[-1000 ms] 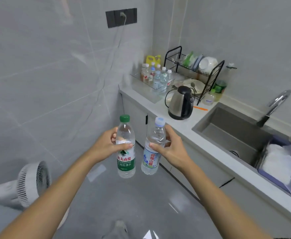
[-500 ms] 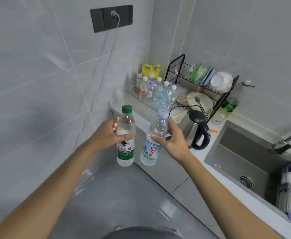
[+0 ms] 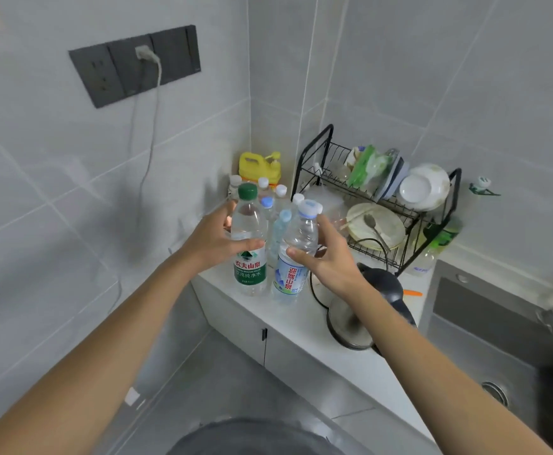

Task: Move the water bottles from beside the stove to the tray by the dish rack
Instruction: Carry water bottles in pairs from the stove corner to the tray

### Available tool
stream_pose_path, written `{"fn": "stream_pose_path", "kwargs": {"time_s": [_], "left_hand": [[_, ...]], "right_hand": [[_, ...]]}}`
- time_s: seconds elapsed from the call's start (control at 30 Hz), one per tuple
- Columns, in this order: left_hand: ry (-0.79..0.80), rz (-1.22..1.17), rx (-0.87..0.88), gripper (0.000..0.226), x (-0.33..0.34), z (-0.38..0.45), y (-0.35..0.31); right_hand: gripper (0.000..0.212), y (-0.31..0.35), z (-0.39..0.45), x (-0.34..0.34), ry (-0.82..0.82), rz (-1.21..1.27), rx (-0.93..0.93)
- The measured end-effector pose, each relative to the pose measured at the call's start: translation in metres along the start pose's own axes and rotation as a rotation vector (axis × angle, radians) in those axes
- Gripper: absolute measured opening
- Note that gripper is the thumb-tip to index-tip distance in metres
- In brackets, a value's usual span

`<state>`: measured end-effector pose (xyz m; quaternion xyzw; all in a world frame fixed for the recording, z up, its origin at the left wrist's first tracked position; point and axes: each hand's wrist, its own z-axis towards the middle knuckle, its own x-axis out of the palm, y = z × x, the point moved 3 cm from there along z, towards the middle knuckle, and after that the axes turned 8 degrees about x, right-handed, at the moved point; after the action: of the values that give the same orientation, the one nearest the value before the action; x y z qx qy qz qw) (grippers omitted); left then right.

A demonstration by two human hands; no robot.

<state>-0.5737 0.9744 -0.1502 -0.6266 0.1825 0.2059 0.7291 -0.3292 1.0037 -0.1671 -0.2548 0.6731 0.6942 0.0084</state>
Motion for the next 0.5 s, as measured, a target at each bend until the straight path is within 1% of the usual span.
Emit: {"fn": "stream_pose_path", "kwargs": {"time_s": [0.03,0.13,0.2,0.33,0.5], "left_hand": [[0.008,0.002,0.002,0.053,0.003,0.014,0.006],[0.041,-0.019,0.019,0.073,0.012,0.051,0.019],[0.093,-0.020,0.028,0.078,0.018,0.074,0.028],[0.194,0.049,0.072,0.061,0.031,0.121,0.046],[0.335,0.021,0.171,0.057,0.052,0.162,0.079]], "right_hand": [[0.053,-0.001,0.013,-0.004,-0.012,-0.005,0.006],[0.048,-0.010,0.044,-0.011,-0.048,-0.011,0.042],[0.048,-0.017,0.059,-0.014,-0.080,-0.022,0.064],[0.052,-0.026,0.084,-0.011,-0.171,-0.065,0.097],[0.057,-0.046,0.101,0.000,-0.285,-0.099,0.178]]}}
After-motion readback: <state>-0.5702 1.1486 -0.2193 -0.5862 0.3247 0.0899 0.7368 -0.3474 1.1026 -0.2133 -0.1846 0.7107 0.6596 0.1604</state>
